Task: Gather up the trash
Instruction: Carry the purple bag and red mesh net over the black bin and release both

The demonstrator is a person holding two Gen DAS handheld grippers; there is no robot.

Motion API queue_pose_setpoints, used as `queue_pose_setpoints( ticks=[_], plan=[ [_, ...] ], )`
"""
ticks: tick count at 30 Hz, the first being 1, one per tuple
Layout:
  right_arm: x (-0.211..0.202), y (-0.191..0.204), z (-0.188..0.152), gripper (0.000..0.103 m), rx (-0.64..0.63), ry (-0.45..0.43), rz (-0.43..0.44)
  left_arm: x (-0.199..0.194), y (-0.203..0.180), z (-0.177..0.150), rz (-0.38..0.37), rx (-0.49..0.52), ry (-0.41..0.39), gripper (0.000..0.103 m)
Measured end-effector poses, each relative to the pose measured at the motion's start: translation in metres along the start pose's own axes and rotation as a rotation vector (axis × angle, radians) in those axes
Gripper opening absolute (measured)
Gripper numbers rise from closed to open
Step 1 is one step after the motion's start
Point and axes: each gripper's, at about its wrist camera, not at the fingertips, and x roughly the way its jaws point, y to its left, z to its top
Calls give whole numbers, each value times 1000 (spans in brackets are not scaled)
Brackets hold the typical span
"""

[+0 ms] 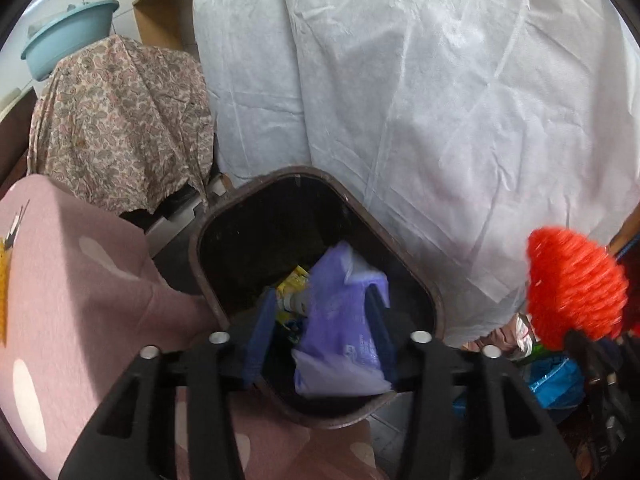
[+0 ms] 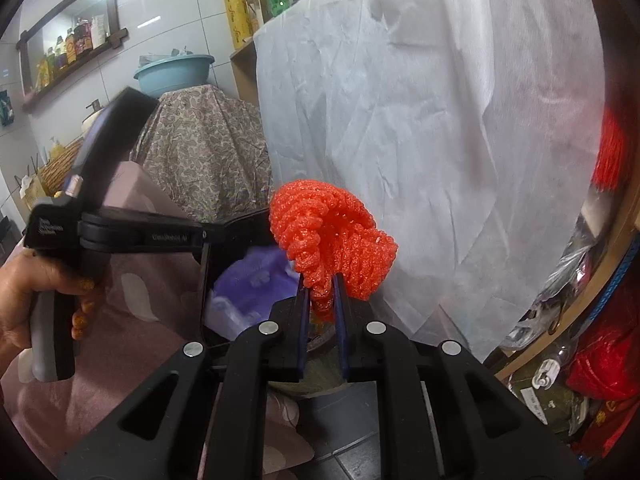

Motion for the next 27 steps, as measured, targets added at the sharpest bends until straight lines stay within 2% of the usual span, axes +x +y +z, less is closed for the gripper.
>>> queue_pose_setpoints(
  ticks=[2, 5, 7, 12, 18, 27],
  plan=[
    [9, 1, -2, 12, 4, 19, 15, -7, 2, 2, -6, -2, -14, 51],
    [26, 5, -4, 12, -2, 53, 41, -24, 2, -1, -5, 15, -74, 63],
    [37, 10, -5, 12, -7, 74, 60, -36, 2, -6, 4, 32, -105, 68],
    [70, 20, -5, 12, -1, 134, 122, -60, 3, -18, -12, 29, -146, 72],
    [119, 31, -9, 12, 11, 220, 164, -87, 4, -24, 5, 52, -218, 80],
    [170, 52, -16, 12, -27, 291, 139, -106, 16, -29, 13, 48, -246, 82]
  ],
)
